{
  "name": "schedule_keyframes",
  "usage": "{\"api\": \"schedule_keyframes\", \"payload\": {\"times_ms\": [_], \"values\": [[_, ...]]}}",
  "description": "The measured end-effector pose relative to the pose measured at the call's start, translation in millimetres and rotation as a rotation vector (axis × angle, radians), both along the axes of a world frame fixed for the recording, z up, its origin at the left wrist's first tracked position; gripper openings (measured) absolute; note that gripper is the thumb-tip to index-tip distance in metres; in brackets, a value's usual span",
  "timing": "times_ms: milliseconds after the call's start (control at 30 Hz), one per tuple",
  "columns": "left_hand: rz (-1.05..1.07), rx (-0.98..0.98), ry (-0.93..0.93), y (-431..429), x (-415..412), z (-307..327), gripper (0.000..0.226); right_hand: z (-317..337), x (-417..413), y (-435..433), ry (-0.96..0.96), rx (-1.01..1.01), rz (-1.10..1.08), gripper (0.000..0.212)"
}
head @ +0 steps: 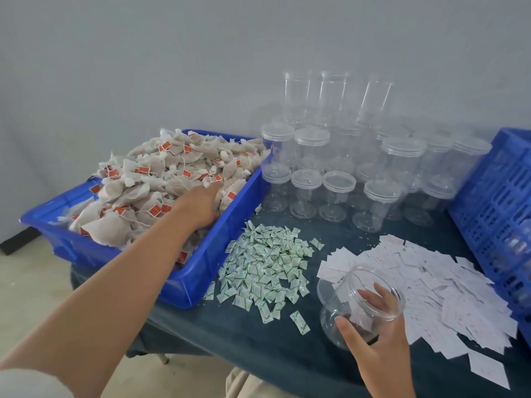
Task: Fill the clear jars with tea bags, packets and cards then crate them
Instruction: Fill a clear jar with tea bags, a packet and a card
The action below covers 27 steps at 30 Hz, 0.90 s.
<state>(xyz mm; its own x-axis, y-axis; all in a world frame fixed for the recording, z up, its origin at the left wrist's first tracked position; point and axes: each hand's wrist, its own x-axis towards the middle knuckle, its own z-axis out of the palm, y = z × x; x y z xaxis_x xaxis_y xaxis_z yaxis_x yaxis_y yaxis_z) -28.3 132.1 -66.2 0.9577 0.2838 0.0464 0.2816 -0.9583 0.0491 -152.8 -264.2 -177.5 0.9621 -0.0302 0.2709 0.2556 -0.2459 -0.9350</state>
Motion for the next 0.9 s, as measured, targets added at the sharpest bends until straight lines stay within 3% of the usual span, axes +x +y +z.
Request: {"api": "schedule_keyframes", "payload": {"times_ms": [100,200,300,433,567,633,700,767,900], "values": [[-0.009,0.134,0.059,2.6,0.4,-2.8,0.042,-2.7,1.0,-1.9,-0.010,-0.023,0.010,0.092],[0.028,0.083,-0.027,6.5,2.4,-8.2,0.031,-3.7,1.0,-2.7,0.001,-0.013,0.025,0.092],[0.067,-0.047,-0.190,14.3,1.9,-7.4,0.021,-4.0,0.7,-2.7,0.006,0.020,0.029,0.090],[0.183,-0.276,-0.473,19.9,-5.3,13.5,0.033,-1.5,0.0,-2.1,0.018,0.038,0.022,0.087],[0.228,-0.546,-0.562,7.8,-16.9,43.3,0.029,-1.6,0.2,-3.0,0.028,0.037,0.018,0.088],[0.203,-0.643,-0.640,-2.1,-24.3,59.2,0.022,-1.8,0.1,-3.0,0.029,0.027,0.020,0.092],[0.171,-0.641,-0.679,-15.9,-32.3,77.1,0.031,-2.1,-0.6,-2.6,0.028,0.025,0.023,0.093],[0.116,-0.657,-0.661,-34.0,-41.2,91.6,0.030,-2.1,-1.3,-2.0,0.025,0.025,0.025,0.091],[-0.135,-0.896,-0.584,-83.7,-57.0,101.8,0.012,0.2,-2.6,0.6,0.016,0.006,0.035,0.089]]}}
